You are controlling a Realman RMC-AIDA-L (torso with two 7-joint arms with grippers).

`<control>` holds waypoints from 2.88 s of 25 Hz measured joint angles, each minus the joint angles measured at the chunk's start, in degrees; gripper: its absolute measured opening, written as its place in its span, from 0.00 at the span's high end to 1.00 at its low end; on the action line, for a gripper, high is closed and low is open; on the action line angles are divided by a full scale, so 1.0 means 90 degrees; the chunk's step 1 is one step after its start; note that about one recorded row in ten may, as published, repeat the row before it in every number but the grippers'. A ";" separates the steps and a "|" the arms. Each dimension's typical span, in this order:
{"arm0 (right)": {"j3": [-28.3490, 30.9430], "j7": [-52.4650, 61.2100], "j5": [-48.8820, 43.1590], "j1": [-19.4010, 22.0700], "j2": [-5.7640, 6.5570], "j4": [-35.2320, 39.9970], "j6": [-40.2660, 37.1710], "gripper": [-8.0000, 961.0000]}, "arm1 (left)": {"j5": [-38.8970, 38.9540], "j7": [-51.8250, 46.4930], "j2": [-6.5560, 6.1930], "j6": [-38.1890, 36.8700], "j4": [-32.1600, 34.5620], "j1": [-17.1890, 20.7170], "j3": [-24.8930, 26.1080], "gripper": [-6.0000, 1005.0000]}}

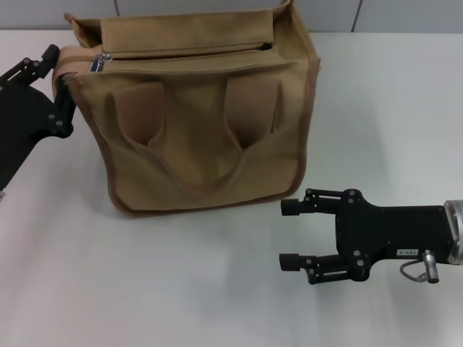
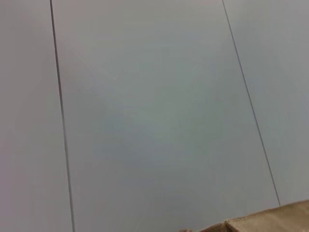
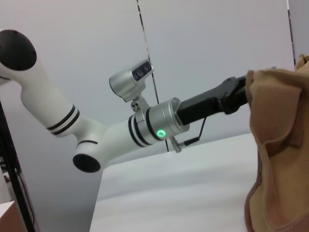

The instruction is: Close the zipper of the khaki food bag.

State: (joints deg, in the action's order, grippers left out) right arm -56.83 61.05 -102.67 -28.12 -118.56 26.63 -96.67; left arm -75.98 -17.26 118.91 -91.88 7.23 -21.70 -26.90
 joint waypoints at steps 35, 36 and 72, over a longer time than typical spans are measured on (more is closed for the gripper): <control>-0.0096 0.4952 0.1831 -0.2643 -0.0103 -0.0328 0.1204 0.18 | 0.0034 -0.0399 0.0000 -0.0953 -0.0187 -0.0511 0.0206 0.97; -0.0165 0.4953 0.1834 -0.2690 -0.0109 -0.0329 0.1289 0.18 | 0.0034 -0.0399 0.0000 -0.0956 -0.0183 -0.0513 0.0205 0.97; -0.2823 0.4656 0.3371 -0.3360 -0.0146 -0.0115 0.3163 0.62 | -0.0041 -0.0347 0.0020 -0.1360 -0.0279 -0.0553 0.0147 0.97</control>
State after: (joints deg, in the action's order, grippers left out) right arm -82.24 102.95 -72.33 -58.35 -119.88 25.60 -68.20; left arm -76.34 -20.39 119.10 -104.12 4.71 -26.67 -25.57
